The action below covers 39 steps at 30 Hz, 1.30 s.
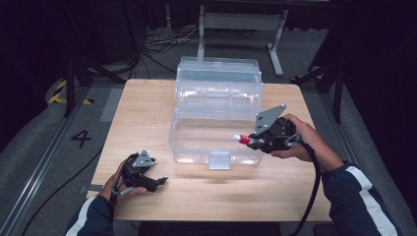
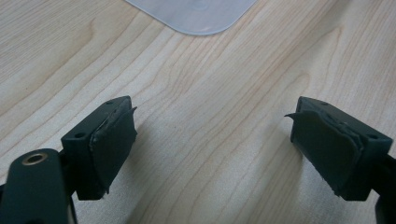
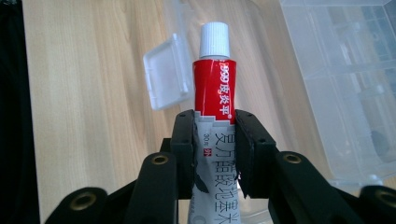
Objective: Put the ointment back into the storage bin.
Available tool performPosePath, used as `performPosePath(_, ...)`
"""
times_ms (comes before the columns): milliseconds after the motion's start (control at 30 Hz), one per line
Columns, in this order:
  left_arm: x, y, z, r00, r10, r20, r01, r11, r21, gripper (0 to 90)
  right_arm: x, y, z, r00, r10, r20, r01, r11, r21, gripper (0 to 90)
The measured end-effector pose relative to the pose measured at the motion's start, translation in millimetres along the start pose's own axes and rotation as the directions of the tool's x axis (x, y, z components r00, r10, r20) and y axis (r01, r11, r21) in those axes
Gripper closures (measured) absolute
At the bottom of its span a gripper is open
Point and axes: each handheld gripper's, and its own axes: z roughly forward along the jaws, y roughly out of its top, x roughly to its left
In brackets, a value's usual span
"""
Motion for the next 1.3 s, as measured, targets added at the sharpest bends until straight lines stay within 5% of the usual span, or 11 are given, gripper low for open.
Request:
performPosePath(700,0.0,0.0,0.0,1.0000,0.000,0.000,0.000,1.0000,0.000,14.1,-35.7,28.5,38.2,0.9997,-0.021,-0.012,0.022,0.994,0.110,71.1)
performPosePath(1300,0.0,0.0,0.0,1.0000,0.000,0.000,0.000,1.0000,0.000,14.2,-47.3,35.0,61.6,0.9985,-0.040,-0.037,0.046,0.983,0.176,71.0)
